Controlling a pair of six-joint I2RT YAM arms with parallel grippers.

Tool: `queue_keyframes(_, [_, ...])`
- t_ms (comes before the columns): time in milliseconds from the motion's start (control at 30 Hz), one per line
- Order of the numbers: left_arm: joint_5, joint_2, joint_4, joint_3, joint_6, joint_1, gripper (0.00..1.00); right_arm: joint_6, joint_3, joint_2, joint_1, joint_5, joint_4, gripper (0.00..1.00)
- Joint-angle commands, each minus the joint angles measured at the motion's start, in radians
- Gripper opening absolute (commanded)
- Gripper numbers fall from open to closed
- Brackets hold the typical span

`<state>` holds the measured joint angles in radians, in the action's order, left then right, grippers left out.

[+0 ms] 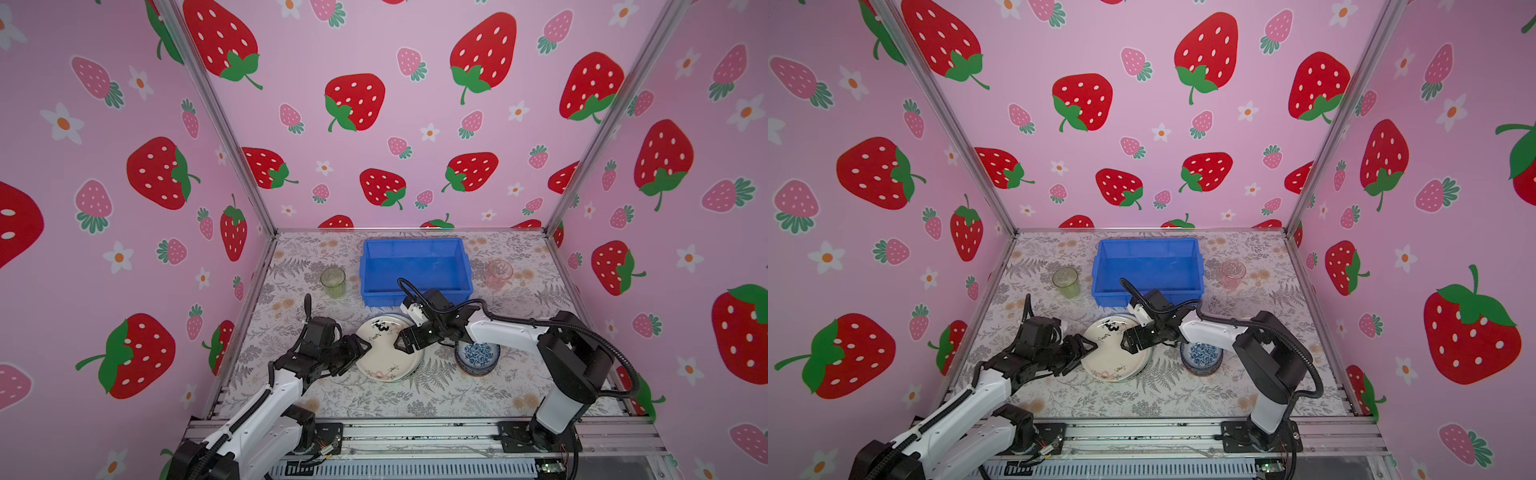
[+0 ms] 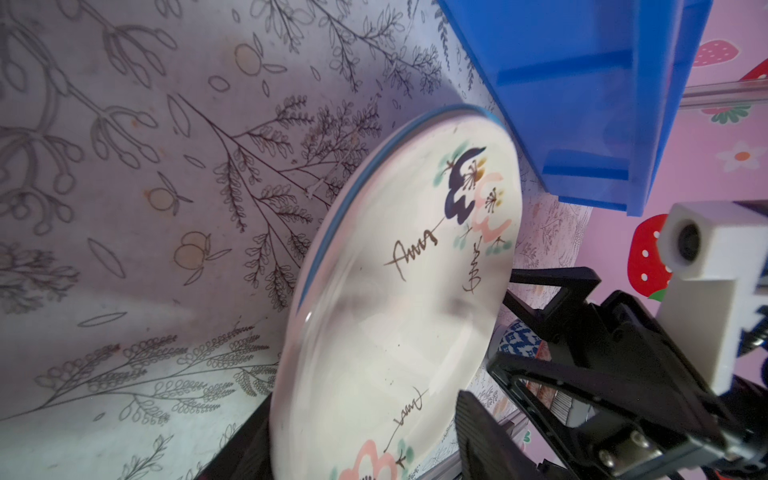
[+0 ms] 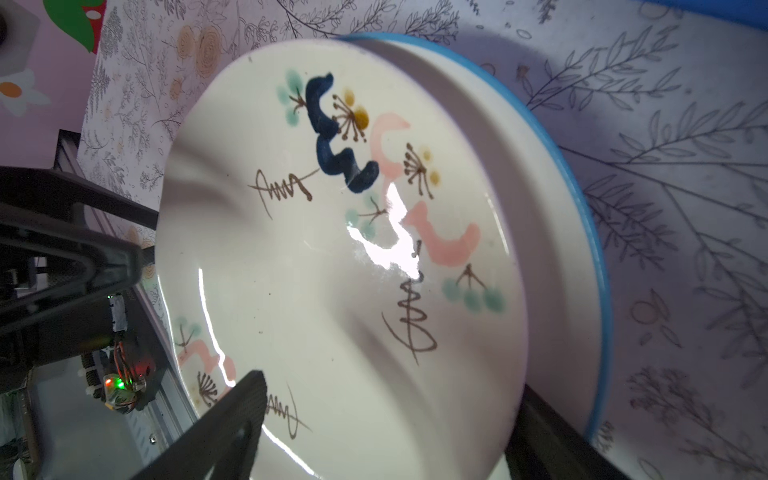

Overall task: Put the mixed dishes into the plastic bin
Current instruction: 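Pinch the flower-painted top plate rim with the right gripper while the left gripper braces, then lift the flower-painted plate off the watermelon plate with both grippers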

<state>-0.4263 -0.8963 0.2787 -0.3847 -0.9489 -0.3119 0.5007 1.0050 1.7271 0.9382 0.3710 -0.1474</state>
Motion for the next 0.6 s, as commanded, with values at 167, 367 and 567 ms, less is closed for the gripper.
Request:
queue_keyframes(167, [-0.058, 0.028, -0.051, -0.079, -0.013, -0.002, 0.49, -0.002, 0.017, 0.043, 0.021, 0.077, 0.032, 0.88])
queue_keyframes(367, [-0.054, 0.043, -0.026, -0.091, -0.008, -0.002, 0.4, -0.003, 0.012, 0.05, 0.023, 0.073, 0.034, 0.88])
queue_keyframes(567, [-0.043, 0.069, -0.002, -0.098, -0.01, -0.001, 0.25, -0.007, 0.009, 0.049, 0.023, 0.065, 0.028, 0.88])
